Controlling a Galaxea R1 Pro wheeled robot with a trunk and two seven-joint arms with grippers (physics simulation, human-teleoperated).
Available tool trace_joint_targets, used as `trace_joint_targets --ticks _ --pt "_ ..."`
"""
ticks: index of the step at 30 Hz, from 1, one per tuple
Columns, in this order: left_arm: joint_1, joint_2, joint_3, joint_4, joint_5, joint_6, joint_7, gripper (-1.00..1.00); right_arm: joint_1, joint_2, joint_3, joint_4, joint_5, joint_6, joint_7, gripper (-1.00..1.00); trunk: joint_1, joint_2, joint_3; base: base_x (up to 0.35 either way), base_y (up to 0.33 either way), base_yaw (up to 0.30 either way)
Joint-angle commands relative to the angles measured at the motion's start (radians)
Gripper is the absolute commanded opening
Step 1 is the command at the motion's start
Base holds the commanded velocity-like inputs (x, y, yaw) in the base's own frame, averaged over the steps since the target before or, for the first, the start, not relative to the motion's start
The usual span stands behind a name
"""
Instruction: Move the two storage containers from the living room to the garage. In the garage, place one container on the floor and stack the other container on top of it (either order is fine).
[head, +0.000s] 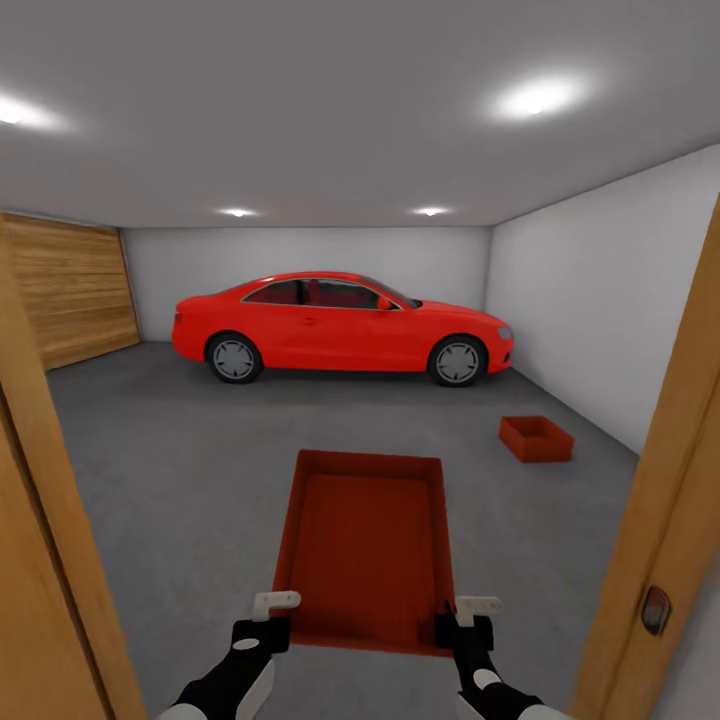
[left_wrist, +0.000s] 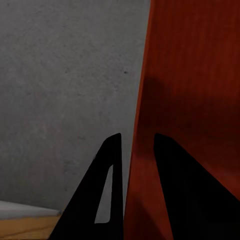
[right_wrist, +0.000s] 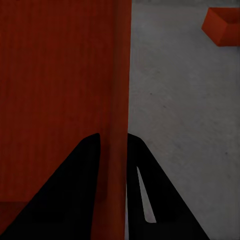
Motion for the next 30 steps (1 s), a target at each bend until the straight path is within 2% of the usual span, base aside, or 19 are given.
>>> trace_joint_targets --ticks 1,4,9,20,21,30 --pt "0.0 0.0 -0.001 0.002 0.008 0.003 0.006 -1.0 -0.001 0.0 0.003 -0.005 -0.002 -0.001 0.002 -1.0 0.0 -0.001 -0.001 0.227 0.0 0.0" --pt "0.0 0.001 -0.001 0.002 -0.001 0.003 0.006 -1.0 -0.001 0.0 0.068 -0.006 -0.071 -0.002 0.004 -1.0 0.0 -0.001 -0.001 0.277 0.0 0.0" --pt "0.0 0.001 -0.001 0.002 -0.002 0.003 0.006 -1.0 -0.001 0.0 0.206 -0.004 -0.211 -0.002 0.003 -1.0 0.0 -0.001 -0.001 0.312 0.0 0.0" --pt "0.0 0.001 -0.001 0.002 0.0 0.003 0.006 -1.0 -0.001 0.0 0.559 0.001 -0.568 -0.006 0.003 -1.0 0.0 -0.001 -0.001 0.32 0.0 0.0" --pt "0.0 0.001 -0.001 0.002 0.014 0.003 0.006 -1.0 -0.001 0.0 -0.192 -0.027 0.218 -0.002 0.004 -1.0 0.0 -0.001 -0.001 0.321 0.0 0.0" --pt "0.0 0.001 -0.001 0.002 0.014 0.003 0.006 -1.0 -0.001 -0.001 -0.192 -0.027 0.218 -0.002 0.004 -1.0 0.0 -0.001 -0.001 0.321 0.0 0.0"
